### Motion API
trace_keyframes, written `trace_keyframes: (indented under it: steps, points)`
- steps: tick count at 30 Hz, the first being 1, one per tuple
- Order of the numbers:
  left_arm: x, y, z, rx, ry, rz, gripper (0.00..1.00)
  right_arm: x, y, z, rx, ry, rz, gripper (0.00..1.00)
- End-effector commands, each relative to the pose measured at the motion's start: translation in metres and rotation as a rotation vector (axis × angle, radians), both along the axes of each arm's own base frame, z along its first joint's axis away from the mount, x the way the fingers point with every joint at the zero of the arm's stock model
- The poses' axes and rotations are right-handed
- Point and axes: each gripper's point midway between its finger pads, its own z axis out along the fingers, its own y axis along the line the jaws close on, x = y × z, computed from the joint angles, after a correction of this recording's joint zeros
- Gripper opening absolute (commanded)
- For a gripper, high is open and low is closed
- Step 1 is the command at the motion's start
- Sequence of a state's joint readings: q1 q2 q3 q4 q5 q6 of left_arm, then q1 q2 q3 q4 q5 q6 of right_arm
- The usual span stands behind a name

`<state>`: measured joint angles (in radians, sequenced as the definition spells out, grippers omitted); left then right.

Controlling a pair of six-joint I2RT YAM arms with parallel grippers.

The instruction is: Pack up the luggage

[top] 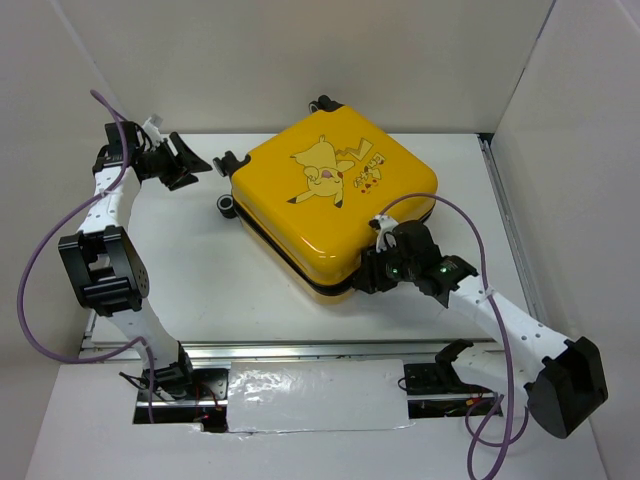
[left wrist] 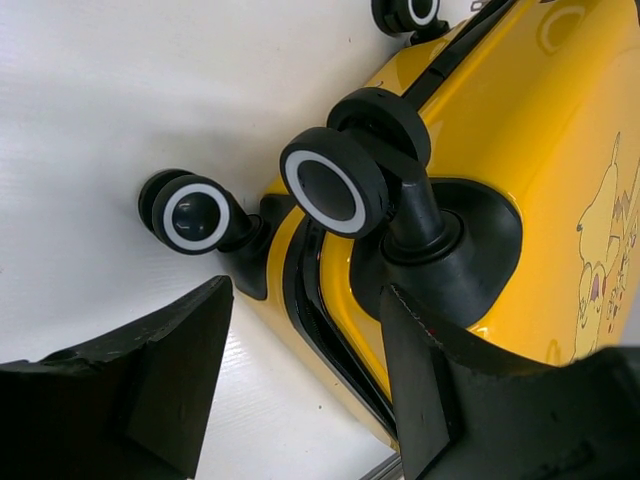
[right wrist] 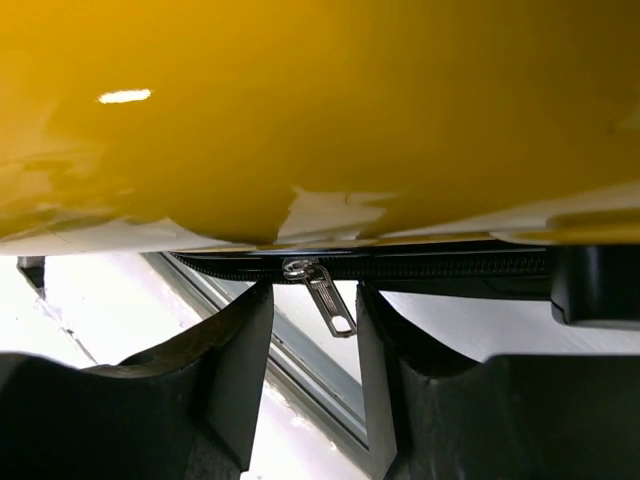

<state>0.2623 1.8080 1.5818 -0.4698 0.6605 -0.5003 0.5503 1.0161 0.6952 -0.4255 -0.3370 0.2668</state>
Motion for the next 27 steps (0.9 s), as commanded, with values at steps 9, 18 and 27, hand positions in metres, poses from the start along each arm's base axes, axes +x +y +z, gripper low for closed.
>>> trace_keyframes:
  steps: [9,18,27]
  points:
    - [-0.004,-0.004,0.02,-0.005,-0.064,-0.019,0.72,0.006,0.011,0.008,0.038,-0.042,0.033,0.45]
    - [-0.004,-0.003,0.02,0.005,-0.067,-0.02,0.72,0.009,0.012,-0.002,0.011,-0.026,0.018,0.45]
    - [-0.006,-0.004,0.015,-0.01,-0.05,-0.018,0.72,0.014,0.0,0.017,-0.145,-0.138,-0.091,0.51]
